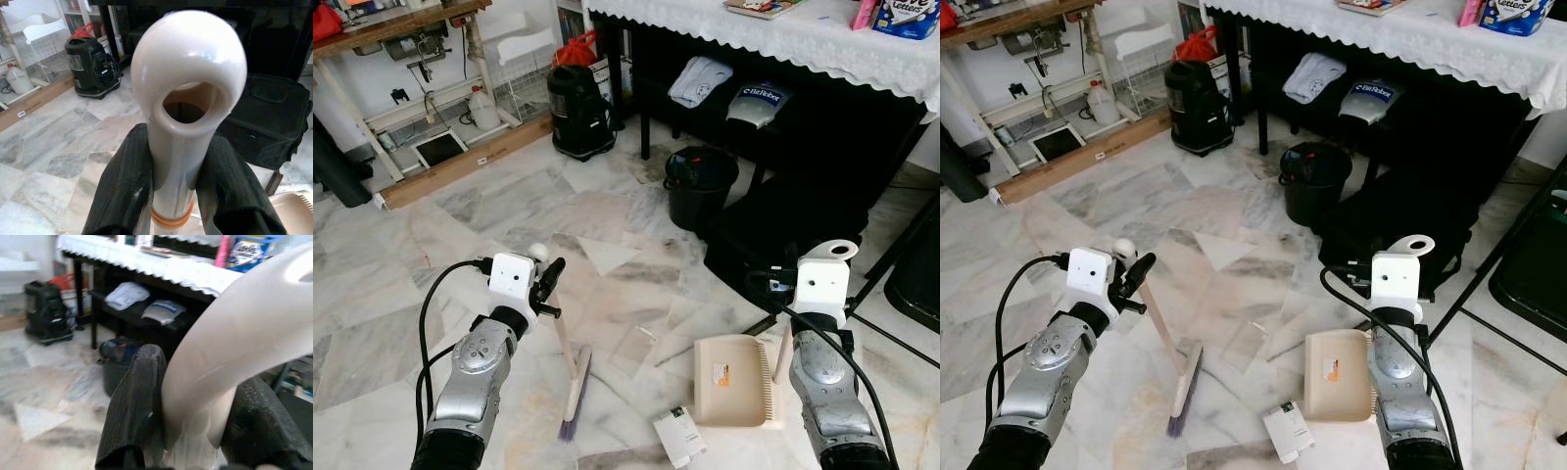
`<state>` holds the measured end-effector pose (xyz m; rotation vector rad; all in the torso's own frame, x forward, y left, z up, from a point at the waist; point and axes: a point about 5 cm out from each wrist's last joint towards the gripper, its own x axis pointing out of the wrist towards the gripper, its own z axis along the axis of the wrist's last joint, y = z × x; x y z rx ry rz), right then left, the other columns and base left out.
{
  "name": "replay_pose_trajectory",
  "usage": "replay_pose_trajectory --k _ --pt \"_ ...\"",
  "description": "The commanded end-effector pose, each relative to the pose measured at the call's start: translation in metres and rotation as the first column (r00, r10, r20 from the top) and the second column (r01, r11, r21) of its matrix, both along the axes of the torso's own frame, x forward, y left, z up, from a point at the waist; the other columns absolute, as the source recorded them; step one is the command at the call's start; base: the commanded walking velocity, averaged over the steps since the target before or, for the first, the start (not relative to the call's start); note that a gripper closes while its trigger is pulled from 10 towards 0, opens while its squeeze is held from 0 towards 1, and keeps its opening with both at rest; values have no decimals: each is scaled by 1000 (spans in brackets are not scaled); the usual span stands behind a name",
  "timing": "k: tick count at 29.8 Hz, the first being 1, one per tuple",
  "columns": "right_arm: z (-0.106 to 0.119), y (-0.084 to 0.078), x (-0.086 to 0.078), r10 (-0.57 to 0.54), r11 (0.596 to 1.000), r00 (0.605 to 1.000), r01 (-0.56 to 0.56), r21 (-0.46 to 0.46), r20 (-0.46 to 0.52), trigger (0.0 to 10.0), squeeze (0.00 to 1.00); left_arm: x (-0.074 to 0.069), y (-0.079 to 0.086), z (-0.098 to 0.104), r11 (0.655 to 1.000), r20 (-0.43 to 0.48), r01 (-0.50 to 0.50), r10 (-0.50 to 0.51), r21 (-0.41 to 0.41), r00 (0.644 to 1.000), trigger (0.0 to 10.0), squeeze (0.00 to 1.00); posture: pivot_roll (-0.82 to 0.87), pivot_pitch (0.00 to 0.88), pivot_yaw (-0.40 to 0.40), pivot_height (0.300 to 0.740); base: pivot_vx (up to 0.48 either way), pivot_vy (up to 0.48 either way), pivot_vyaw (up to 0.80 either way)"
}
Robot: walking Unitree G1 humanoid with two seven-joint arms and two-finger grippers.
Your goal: Sweep floor
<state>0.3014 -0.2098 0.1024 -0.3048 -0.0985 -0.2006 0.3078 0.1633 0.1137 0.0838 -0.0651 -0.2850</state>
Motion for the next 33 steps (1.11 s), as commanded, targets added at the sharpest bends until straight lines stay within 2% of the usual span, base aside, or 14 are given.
replay_pose_trajectory --k 1,11,17,22,33 --pt "-2 5 1 37 999 999 -38 -29 -3 10000 0 3 1 6 1000 33 -9 8 13 999 10000 0 -67 76 62 740 0 0 0" --pt "-9 4 -2 51 998 998 -52 -32 -41 10000 0 3 1 6 1000 31 -9 9 14 999 10000 0 -69 77 62 740 0 0 0" --pt "-6 2 -3 83 990 995 -88 -109 -57 10000 0 4 2 6 1000 29 -8 8 12 1000 10000 0 -75 80 61 740 0 0 0" --pt "-6 0 -4 88 987 994 -96 -129 -68 10000 0 4 1 5 1000 28 -7 7 12 1000 10000 0 -75 80 61 740 0 0 0" --pt "-21 2 -8 73 993 993 -81 -90 -96 10000 0 5 1 5 1000 25 -8 8 14 1000 10000 0 -76 87 63 740 0 0 0"
